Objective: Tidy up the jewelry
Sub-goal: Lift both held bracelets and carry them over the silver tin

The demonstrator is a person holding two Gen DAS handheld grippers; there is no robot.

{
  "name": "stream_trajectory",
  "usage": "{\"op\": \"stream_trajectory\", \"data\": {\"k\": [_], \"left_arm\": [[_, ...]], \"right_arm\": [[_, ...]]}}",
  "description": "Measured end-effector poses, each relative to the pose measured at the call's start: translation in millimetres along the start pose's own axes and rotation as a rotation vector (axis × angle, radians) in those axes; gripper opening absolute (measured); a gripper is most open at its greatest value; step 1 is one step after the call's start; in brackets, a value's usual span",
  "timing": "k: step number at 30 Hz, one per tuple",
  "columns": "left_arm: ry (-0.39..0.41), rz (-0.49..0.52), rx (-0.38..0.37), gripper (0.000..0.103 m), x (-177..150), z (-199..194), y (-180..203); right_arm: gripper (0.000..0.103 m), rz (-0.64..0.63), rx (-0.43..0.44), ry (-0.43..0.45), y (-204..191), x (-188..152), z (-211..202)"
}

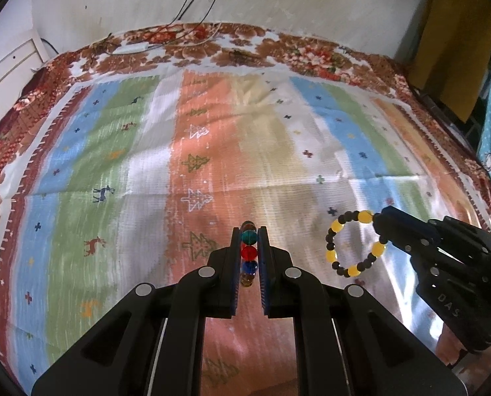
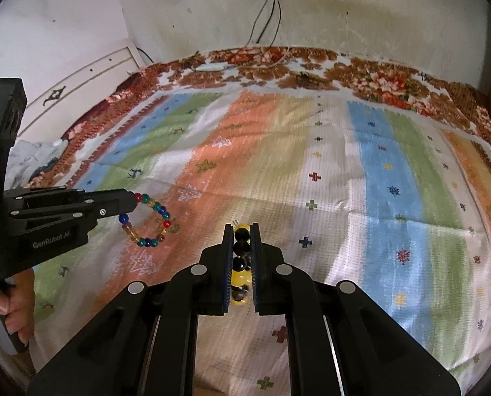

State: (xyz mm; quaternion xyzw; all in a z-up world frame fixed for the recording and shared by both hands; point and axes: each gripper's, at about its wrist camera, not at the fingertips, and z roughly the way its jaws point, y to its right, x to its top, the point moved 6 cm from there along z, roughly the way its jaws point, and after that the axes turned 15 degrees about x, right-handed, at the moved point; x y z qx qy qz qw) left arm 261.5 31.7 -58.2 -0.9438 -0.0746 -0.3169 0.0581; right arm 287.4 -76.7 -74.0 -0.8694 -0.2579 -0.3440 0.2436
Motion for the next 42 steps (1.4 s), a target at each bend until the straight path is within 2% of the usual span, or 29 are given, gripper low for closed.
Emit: {"op": "stream_trajectory", "data": {"k": [22,42], "left_arm": [[0.097,0.007,-0.069,0.009,-37,-75,15],[0.154,0.028,-0.107,0.009,-83,-123,19]], "right_arm": [[0.01,-0.056,0.056,0.106,-44,-15,-65],[0.01,-0.096,0.115,0.105,-78,-52,-102]]}}
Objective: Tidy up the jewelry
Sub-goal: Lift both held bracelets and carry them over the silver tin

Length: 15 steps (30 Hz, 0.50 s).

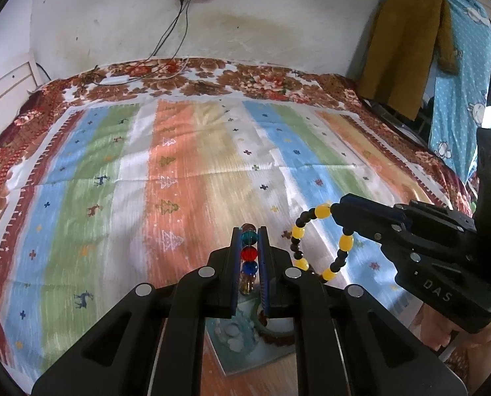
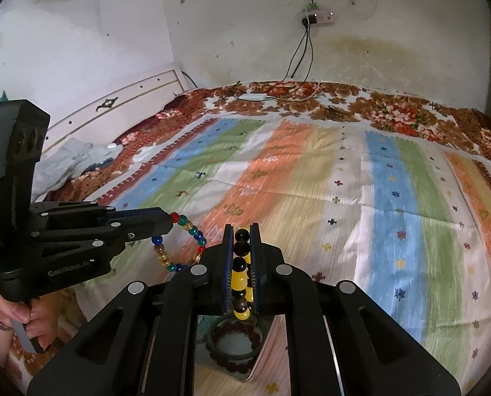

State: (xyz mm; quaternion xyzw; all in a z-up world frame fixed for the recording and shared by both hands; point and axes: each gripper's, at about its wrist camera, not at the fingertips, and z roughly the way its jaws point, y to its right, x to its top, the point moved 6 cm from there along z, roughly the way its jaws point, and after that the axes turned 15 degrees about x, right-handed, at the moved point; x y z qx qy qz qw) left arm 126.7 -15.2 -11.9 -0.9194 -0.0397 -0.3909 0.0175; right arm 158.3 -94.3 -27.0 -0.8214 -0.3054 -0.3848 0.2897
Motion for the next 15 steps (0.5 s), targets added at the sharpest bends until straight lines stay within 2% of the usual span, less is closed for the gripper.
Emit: {"op": "stream_trajectory", "data": {"k": [8,13,15], "left_arm": [[0.001,0.009,0.001,0.009,-13,-11,4],[-0.031,0.012,0.0,0.009,-21,-8,5],[-0.043,0.007,-0.005,0.012,-25,-7,5]], "right_arm": [[0.01,0.002,0.009,-0.017,-6,-9,-3],[0.011,0.021,0.013,-0.042,-6,-20,-2],[0.014,0.029,0.011,-0.051,-4,-23,-3]]}}
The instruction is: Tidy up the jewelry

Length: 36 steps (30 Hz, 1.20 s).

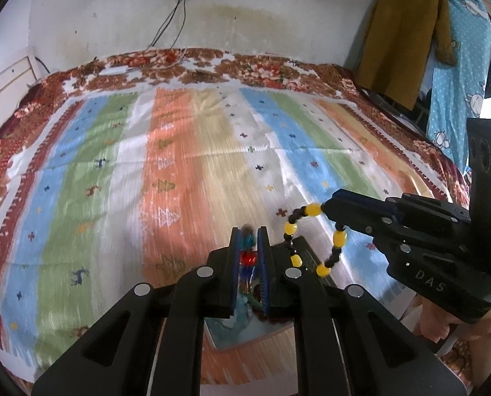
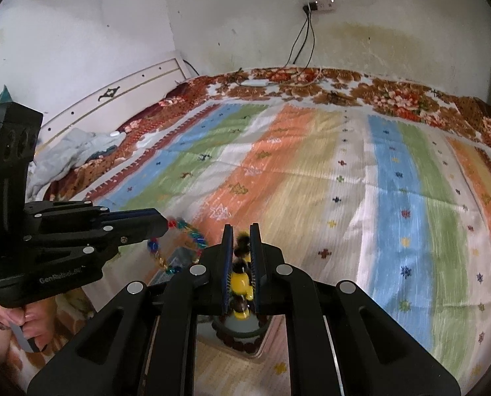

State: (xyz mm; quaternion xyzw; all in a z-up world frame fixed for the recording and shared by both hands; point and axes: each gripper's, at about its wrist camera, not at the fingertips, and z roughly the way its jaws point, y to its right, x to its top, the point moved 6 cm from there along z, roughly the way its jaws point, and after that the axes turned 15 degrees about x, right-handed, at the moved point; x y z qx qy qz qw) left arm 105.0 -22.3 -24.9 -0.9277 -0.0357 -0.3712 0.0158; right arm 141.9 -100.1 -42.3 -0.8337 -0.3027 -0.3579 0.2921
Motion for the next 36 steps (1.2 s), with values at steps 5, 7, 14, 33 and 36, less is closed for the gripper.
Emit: {"op": "stream_trajectory", "data": {"k": [5,7,14,33,36], "left_arm": [[-0.017,0.005,0.026,0.024,-10,1,-6],[-0.019,-0.002,0.034,0.027,-13,0,-10],[-0.038,0.022,0.066,0.053,-32,0,-15],[0.005,0.004,0.121,0.097,-44,-16,-22],[0.003,0.004,0.126,0.097,-45,-16,-21]], "right_arm": [[0.036,0.001,-0.014,0.008,2,-3,-5],[0.04,-0.003,-0.018,0.003,1,-6,-6],[0.053,0.004,-0.018,-0.008,4,-13,-9],[0.086,0.012,-0.012,-0.013,1,-37,-25],[0.087,0.01,-0.011,-0.012,0,-39,-27]]}}
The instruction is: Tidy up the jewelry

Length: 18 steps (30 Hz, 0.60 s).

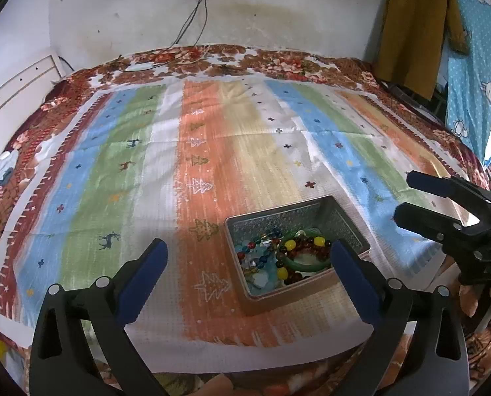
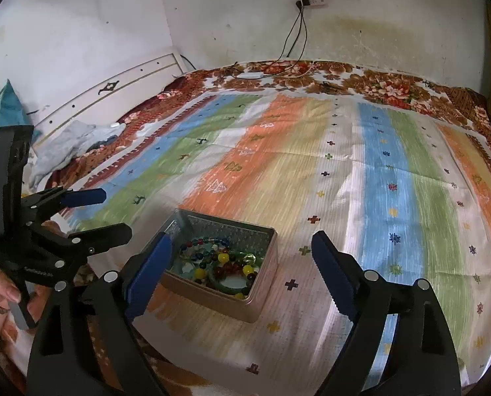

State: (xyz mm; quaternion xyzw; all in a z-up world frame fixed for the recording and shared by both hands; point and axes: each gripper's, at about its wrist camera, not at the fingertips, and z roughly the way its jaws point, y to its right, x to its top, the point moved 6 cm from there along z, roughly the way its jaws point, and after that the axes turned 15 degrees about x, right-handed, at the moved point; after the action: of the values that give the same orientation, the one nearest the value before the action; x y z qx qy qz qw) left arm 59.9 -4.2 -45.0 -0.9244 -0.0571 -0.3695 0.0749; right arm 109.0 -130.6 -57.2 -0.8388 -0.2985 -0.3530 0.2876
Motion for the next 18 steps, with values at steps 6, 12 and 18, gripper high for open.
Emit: {"op": "stream_trajectory", "data": {"k": [6,12,18], "left_arm": [[-0.007,0.009,0.001,0.097,-2,1,3],[-0.01,0.009,0.006,0.097,-7,0,3],[0.005,0.056,0.018,0.097,-9,-2,11]], "right_arm": [[0.087,0.007,-0.002,-0.002,-1,-4,-2],[0.087,0.012,-0.004,-0.006,-2,-9,-4],[0.087,-0.002,-0.006,-0.002,-4,-10,-5]]}}
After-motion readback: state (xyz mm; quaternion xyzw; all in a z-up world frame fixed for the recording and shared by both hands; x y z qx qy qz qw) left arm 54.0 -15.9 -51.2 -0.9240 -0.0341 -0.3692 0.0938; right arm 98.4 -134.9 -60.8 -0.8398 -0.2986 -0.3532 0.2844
